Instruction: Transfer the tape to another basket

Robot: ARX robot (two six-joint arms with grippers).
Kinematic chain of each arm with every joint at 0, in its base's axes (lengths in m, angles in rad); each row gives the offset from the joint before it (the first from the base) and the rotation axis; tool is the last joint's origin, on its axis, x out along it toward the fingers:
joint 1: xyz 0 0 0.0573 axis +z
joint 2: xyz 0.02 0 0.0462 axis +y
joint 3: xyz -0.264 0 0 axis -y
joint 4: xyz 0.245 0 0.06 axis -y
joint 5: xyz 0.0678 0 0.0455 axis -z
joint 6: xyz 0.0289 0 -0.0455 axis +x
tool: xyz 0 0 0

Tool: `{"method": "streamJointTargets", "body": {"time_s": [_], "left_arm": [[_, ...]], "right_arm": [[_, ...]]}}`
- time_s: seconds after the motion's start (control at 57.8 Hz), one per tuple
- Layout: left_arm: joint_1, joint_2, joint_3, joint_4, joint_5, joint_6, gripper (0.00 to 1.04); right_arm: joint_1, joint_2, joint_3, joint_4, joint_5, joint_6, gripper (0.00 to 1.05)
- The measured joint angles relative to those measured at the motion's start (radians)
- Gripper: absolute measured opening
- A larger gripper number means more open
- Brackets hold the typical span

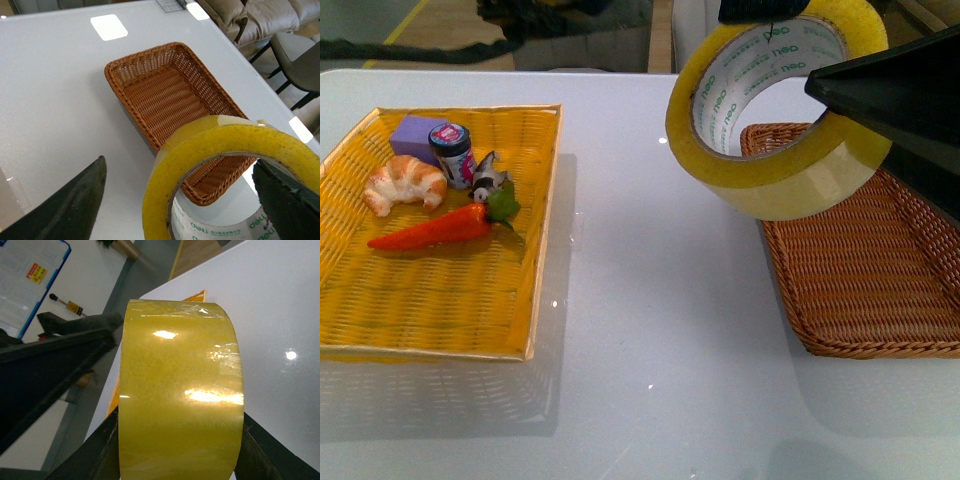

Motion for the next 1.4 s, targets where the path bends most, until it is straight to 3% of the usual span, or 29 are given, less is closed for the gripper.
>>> {"method": "streamJointTargets", "body": {"time_s": [0.242,0.277,0.346,0.398,0.468,0.814,1.022,1.177,1.247,1.403], "left_arm": [[0.111,-0.220,-0.132,0.125,-0.023,0.013,0.96],[0.111,-0.248,-0.160,0.175,-0.113,0.041,0.93],[0.126,-0.334,-0.261,0.336,-0.401,0.113,0.80],[0.156,-0.412,-0.341,0.378,-0.537,0.145,0.71],[0.201,-0.491,-0.424,0.402,-0.586,0.165,0.61],[0.335,-0.709,-0.710,0.443,-0.460,0.191,0.01],[0.401,-0.844,-0.819,0.422,-0.402,0.196,0.02],[0.432,-0.930,-0.866,0.380,-0.367,0.196,0.02],[0.489,-0.972,-0.882,0.355,-0.291,0.197,0.02],[0.521,-1.047,-0.908,0.308,-0.283,0.198,0.02]], "right_arm": [[-0.068,-0.006,-0.006,-0.001,-0.005,0.011,0.48],[-0.075,-0.010,-0.006,-0.002,-0.008,0.012,0.48],[-0.086,-0.017,-0.006,-0.003,-0.008,0.013,0.48],[-0.095,-0.022,-0.006,-0.004,-0.010,0.016,0.48],[-0.109,-0.027,-0.008,-0.009,-0.010,0.020,0.48],[-0.186,-0.015,-0.016,-0.009,-0.026,0.021,0.48],[-0.270,0.161,0.044,0.052,-0.066,0.020,0.48],[-0.327,0.358,0.183,0.076,-0.027,0.030,0.48],[-0.343,0.441,0.240,0.079,-0.014,0.037,0.48],[-0.357,0.604,0.357,0.079,0.010,0.064,0.48]]}}
